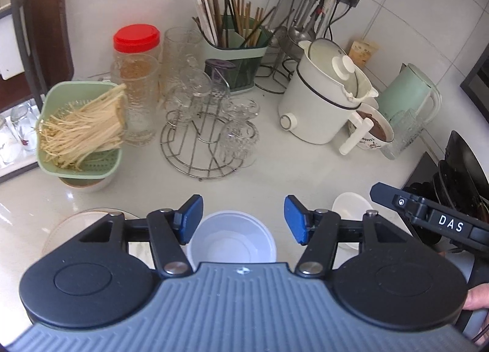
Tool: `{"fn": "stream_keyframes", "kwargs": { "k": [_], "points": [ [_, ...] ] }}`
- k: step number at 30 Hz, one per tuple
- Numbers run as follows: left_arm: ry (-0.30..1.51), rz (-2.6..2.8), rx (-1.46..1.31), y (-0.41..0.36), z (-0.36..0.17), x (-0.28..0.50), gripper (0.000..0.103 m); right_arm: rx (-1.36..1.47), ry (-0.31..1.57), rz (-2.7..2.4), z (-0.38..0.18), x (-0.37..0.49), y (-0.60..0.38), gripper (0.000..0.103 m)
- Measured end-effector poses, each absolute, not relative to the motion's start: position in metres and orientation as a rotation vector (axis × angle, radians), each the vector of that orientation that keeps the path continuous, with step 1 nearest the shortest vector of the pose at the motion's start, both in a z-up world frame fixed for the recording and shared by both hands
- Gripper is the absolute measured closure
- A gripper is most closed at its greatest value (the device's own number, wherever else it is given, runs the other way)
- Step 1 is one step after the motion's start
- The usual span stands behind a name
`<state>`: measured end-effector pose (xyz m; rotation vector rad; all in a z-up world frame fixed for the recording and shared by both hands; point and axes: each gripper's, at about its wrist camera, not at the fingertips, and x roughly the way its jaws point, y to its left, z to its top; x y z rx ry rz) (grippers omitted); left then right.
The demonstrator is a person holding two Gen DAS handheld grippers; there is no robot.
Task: Organize plates and bowls
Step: 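Move both grippers to the rim of the white ceramic bowl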
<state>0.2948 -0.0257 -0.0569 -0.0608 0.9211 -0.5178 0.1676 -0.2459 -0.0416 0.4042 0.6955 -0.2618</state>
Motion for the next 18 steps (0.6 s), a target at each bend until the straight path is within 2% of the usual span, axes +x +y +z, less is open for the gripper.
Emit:
{"fn": "stream_keyframes", "kwargs": {
  "k": [18],
  "points": [
    [0.945,-0.598,0.03,-0.122,-0.062,0.291,0.038,0.439,0.719,-0.307,-0.06,0.15,-0.313,0.008]
  ]
}}
